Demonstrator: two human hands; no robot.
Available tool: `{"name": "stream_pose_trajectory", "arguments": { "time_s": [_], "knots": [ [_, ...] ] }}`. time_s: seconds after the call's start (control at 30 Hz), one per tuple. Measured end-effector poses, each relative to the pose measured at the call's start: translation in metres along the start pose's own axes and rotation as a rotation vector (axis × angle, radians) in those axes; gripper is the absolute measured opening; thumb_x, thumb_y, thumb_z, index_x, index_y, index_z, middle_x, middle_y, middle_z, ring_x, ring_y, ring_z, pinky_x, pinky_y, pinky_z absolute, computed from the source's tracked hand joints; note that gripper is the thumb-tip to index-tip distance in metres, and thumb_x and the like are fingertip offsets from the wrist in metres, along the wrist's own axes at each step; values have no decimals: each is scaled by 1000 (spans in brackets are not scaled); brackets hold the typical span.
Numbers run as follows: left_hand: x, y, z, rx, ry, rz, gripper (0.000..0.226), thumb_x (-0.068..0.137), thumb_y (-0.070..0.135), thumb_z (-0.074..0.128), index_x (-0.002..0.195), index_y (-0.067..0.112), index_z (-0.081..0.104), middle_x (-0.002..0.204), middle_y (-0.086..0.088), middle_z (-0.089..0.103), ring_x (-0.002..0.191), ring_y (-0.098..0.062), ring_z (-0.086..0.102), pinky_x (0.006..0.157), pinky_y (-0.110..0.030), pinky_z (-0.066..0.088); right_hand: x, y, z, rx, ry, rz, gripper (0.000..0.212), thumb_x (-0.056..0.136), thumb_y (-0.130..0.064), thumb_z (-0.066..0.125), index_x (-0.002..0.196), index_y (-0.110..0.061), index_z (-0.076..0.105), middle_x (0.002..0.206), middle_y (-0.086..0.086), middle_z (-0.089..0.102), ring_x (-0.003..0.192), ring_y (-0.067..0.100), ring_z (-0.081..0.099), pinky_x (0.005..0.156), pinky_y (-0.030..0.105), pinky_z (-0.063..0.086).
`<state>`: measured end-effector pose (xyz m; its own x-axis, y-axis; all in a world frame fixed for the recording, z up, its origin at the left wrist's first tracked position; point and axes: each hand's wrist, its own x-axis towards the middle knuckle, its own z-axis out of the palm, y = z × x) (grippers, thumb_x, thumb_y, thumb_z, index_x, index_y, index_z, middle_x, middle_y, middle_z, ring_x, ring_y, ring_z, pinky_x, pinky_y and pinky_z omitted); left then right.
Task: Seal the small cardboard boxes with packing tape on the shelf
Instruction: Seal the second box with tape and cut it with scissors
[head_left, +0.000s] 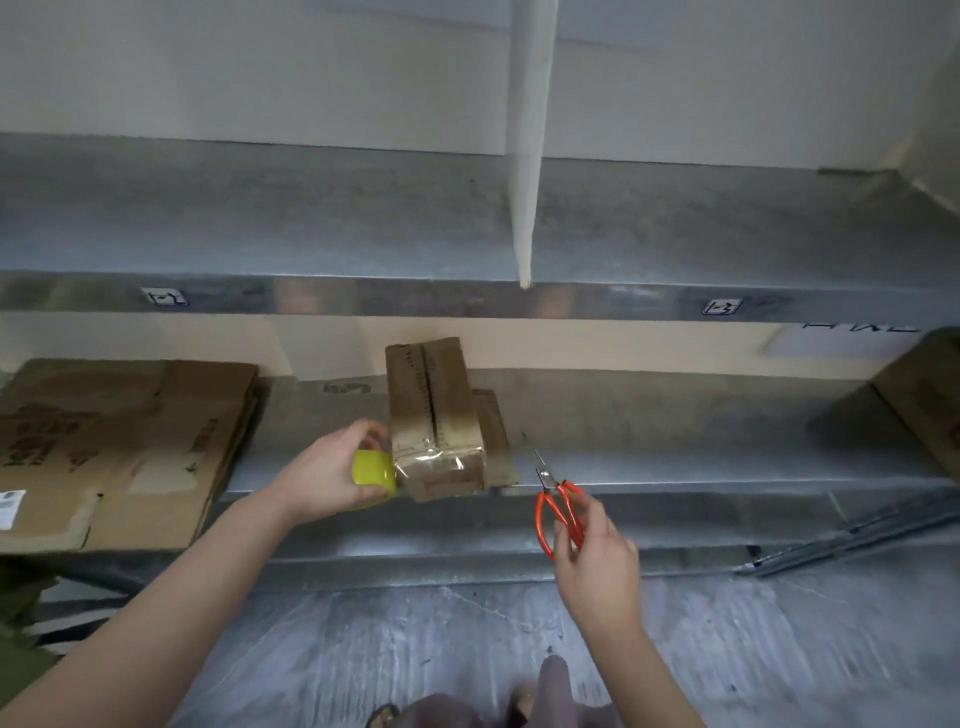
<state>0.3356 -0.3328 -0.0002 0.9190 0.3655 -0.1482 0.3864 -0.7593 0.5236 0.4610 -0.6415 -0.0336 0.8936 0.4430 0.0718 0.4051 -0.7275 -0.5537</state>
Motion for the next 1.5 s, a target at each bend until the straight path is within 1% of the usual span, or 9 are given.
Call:
{"name": "stream_pose_trajectory", "arguments": {
  "time_s": [0.17, 0.37, 0.47, 0.6, 0.73, 0.93, 1.13, 1.33, 1.5],
  "knots": [
    [0, -4, -4, 14, -49, 68, 59, 70, 31, 81, 119, 20, 50, 115, 3, 59, 108, -17, 55, 87, -23, 38, -28, -61, 20, 25, 49, -72, 37, 92, -40, 61, 127, -31, 54, 108, -14, 70, 94, 13, 67, 84, 31, 40],
    [-5, -10, -7, -18, -20, 68, 54, 72, 35, 82, 116, 20, 55, 117, 1, 60, 110, -17, 54, 84, -17, 32, -20, -104, 50, -91, 26, -49, 33, 93, -46, 54, 123, -32, 56, 110, -10, 71, 89, 21, 68, 80, 31, 42],
    [-8, -15, -12, -22, -17, 89, 54, 72, 34, 82, 117, 19, 56, 118, 1, 60, 111, -17, 53, 83, -15, 30, -19, -108, 55, -67, 48, 1, 30, 92, -43, 59, 121, -33, 59, 107, -8, 72, 85, 24, 69, 75, 32, 45],
    [-6, -15, -17, 12, -51, 119, 58, 73, 28, 79, 125, 22, 53, 125, 4, 57, 116, -13, 51, 91, -16, 33, -17, -103, 55, -115, 60, 38, 28, 93, -44, 57, 120, -38, 59, 106, -9, 72, 82, 25, 69, 70, 31, 47],
    [-1, -12, -14, 28, -45, 88, 58, 71, 31, 79, 123, 22, 56, 123, 2, 60, 114, -18, 54, 97, -26, 41, -14, -102, 52, -125, 51, 54, 26, 94, -44, 56, 120, -42, 57, 104, -13, 72, 83, 21, 70, 67, 30, 48],
    [0, -19, -7, 217, -45, -30, 53, 74, 41, 73, 120, 26, 53, 117, -4, 62, 107, -27, 58, 82, -31, 47, -12, -100, 54, -134, 21, 54, 26, 95, -44, 54, 121, -44, 55, 104, -16, 71, 84, 17, 69, 65, 28, 49],
    [-1, -21, -8, 50, -30, -1, 51, 73, 42, 78, 113, 27, 51, 116, 0, 62, 105, -22, 57, 86, -32, 46, -13, -97, 48, -152, 3, 42, 30, 94, -52, 51, 122, -42, 51, 101, -16, 70, 87, 14, 68, 65, 28, 51],
    [-6, -25, -14, 53, -22, -7, 47, 72, 43, 78, 106, 31, 48, 112, 1, 61, 97, -19, 56, 81, -32, 48, -52, -104, 49, -35, -103, 66, 39, 80, -69, 49, 112, -47, 44, 80, -18, 63, 75, 8, 63, 60, 27, 42],
    [-12, -26, -15, 50, -30, -9, 47, 71, 44, 78, 105, 30, 49, 110, 0, 62, 96, -19, 56, 77, -29, 46, -82, -108, 63, 106, -274, 148, 43, 72, -75, 44, 106, -48, 39, 86, -20, 63, 79, -1, 61, 67, 24, 49]
  ]
}}
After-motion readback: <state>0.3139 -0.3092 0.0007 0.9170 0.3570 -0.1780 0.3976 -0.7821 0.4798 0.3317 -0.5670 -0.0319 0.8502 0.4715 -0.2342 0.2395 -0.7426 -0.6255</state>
